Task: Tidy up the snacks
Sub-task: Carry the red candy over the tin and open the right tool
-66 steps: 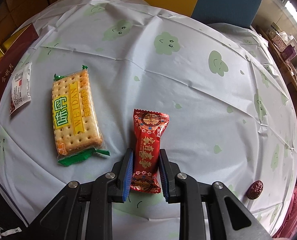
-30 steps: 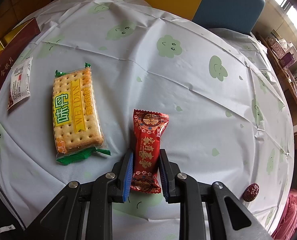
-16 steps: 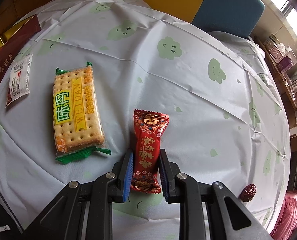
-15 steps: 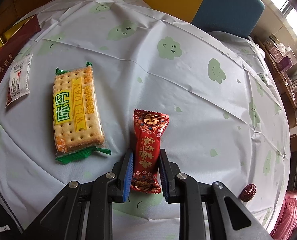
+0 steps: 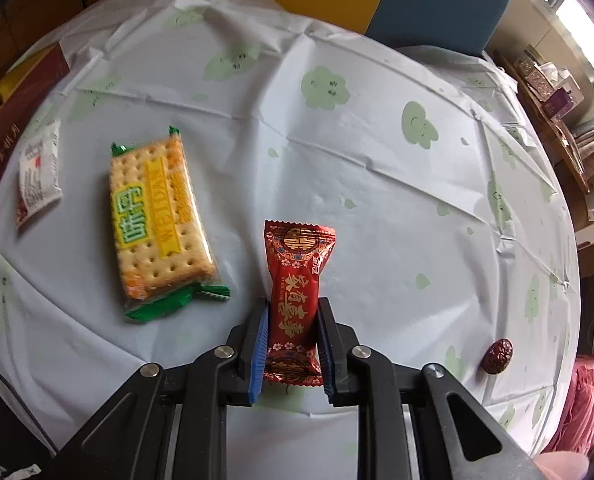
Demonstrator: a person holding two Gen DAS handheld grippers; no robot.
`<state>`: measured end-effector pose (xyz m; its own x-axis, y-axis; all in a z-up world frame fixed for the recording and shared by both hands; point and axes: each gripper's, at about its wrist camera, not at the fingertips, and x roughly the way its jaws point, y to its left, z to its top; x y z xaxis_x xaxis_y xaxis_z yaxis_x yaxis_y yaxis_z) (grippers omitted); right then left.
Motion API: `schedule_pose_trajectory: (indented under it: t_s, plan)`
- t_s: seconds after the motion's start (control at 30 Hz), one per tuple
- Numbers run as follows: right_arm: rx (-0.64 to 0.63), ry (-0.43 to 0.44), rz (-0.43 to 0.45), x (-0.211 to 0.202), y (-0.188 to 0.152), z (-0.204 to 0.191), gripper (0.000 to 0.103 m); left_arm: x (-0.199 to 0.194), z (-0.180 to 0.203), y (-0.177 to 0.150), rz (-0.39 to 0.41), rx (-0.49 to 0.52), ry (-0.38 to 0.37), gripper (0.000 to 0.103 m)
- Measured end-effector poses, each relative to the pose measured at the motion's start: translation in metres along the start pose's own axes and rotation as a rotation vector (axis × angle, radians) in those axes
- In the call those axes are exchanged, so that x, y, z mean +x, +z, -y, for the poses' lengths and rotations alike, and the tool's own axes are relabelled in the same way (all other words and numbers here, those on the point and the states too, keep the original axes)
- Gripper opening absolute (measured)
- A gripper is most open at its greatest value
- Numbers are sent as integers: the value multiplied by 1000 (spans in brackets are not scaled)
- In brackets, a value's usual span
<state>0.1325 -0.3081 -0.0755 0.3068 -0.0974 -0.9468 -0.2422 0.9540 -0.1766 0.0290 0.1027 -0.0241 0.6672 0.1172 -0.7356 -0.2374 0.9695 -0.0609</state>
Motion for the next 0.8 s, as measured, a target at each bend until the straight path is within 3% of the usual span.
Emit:
schedule_pose_trajectory:
  t_s: [0.33,0.8]
  plan:
    - [-5,126,178,-63,6,-35,22,1,-10,0,2,-27,11,45]
    - [-266,487,287,-115,53,-209,22,-1,-52,9,26,-136,81,45]
